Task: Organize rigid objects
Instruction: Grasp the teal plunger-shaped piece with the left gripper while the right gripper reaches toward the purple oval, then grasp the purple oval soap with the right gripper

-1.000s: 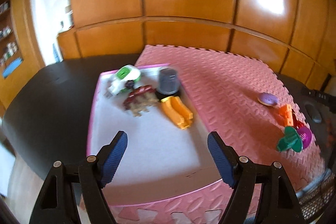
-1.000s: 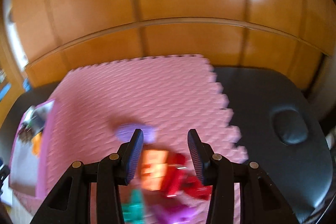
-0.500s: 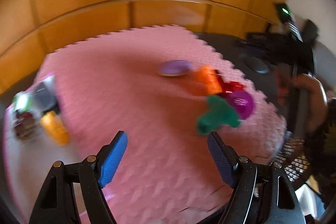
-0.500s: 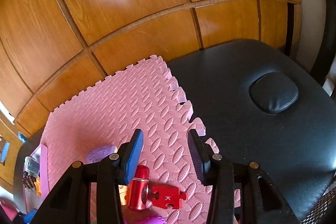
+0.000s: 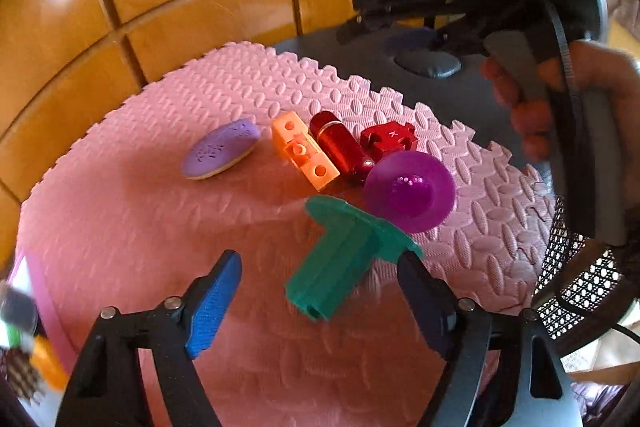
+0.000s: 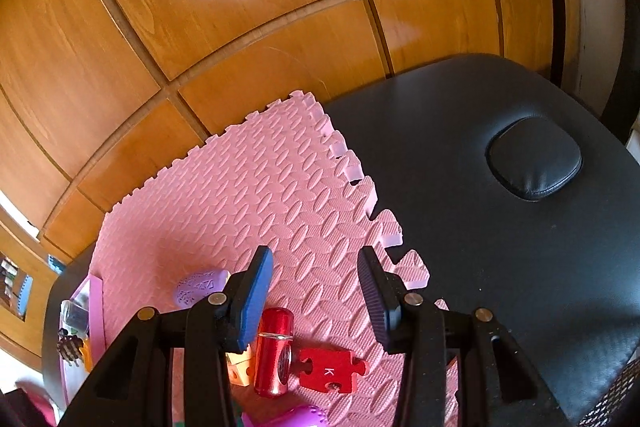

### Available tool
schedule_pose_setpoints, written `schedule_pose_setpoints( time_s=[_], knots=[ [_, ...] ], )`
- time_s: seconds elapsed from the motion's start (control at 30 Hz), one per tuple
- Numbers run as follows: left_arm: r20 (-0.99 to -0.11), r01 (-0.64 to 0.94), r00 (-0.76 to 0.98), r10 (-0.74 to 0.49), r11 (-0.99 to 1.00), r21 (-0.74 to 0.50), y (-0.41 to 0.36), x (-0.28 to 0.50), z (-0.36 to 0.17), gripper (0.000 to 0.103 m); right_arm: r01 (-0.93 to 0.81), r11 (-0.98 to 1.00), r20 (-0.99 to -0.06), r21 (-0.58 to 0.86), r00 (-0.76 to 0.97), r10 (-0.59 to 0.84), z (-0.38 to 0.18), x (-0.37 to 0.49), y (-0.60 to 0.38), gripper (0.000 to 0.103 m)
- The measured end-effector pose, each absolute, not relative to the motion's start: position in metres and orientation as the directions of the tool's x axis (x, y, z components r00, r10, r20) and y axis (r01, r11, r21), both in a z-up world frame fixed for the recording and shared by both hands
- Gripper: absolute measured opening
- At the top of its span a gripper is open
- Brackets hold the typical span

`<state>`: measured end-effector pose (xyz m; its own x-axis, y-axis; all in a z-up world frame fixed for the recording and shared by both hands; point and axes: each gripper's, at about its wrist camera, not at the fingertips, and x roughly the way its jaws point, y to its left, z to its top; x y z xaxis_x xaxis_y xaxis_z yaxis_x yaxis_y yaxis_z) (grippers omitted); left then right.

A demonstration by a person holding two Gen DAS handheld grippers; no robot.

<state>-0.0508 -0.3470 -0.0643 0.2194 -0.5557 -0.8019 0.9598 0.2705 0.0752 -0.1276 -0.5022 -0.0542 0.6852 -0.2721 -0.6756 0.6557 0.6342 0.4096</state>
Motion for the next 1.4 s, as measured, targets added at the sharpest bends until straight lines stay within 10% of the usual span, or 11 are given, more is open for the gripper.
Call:
schedule_pose_setpoints(
  time_s=[0.17,1.07,1.4],
  knots=[
    [-0.817,0.964,0.172,-0.550,0.263,0.025,-0.363,-0.044,-0.077,0.056,0.654,0.640,-0.681,0.403,0.682,-0.267,-0.055,-0.125,-0.501,0.044],
    [-0.724,0.828,0.371,-0.581,0.560,-0.025,-0.288,-0.035,-0.087,0.056,0.457,0.832,-0.745,0.313,0.662,-0.083,-0.068,-0.075,-0.446,0.044],
    [-0.715,0.828,0.366,-0.595,0.559,-0.041,-0.285,-0.035,-0.088,0.056,0.390,0.894,-0.812,0.219,0.582,-0.055,-0.069,-0.012,-0.425,0.075]
  ],
)
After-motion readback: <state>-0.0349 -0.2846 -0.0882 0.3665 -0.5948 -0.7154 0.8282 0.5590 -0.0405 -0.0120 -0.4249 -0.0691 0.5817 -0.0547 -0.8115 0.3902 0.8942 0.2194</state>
